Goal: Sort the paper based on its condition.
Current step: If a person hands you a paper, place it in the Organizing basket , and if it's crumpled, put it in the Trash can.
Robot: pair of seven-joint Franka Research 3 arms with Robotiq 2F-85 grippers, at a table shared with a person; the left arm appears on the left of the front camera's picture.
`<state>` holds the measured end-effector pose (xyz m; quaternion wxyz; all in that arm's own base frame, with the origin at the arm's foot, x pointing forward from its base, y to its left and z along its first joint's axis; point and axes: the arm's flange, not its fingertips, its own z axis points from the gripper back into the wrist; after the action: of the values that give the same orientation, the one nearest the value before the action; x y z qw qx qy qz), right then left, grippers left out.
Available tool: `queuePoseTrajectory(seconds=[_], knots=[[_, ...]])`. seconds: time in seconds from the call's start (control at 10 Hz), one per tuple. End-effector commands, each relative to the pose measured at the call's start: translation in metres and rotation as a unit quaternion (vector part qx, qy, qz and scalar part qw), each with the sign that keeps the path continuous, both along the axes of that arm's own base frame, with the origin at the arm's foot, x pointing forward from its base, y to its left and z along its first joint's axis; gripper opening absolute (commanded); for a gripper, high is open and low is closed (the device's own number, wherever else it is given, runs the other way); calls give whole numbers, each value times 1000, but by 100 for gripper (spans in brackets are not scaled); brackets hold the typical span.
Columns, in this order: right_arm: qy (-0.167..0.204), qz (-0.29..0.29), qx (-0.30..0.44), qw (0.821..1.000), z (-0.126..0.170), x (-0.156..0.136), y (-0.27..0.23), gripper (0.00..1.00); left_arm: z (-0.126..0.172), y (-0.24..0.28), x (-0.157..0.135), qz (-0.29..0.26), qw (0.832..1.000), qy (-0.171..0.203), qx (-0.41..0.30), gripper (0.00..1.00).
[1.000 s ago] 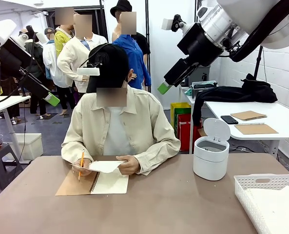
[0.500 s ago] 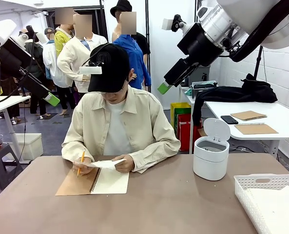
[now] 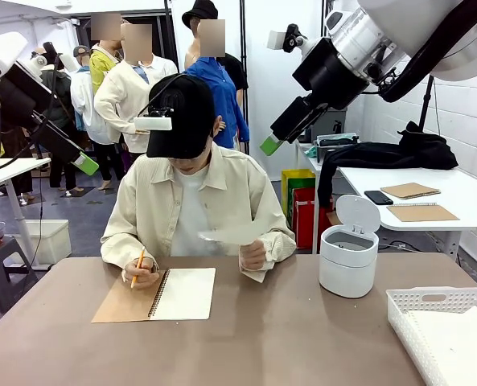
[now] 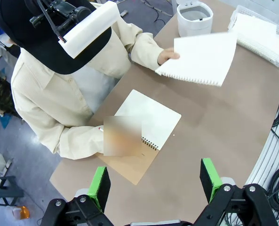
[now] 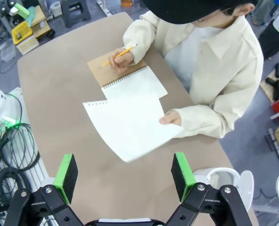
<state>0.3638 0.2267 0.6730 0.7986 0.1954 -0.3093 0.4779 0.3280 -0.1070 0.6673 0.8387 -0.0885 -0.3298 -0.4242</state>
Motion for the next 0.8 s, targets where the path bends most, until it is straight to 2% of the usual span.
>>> queuePoseTrajectory(seconds=[0.0, 0.7], knots=[[2, 1, 0, 1000, -2, 0, 1, 100, 1, 0, 1, 2, 1000, -1, -2, 100], [2, 1, 0, 1000, -2, 0, 1, 100, 1, 0, 1, 2, 1000, -1, -2, 100]])
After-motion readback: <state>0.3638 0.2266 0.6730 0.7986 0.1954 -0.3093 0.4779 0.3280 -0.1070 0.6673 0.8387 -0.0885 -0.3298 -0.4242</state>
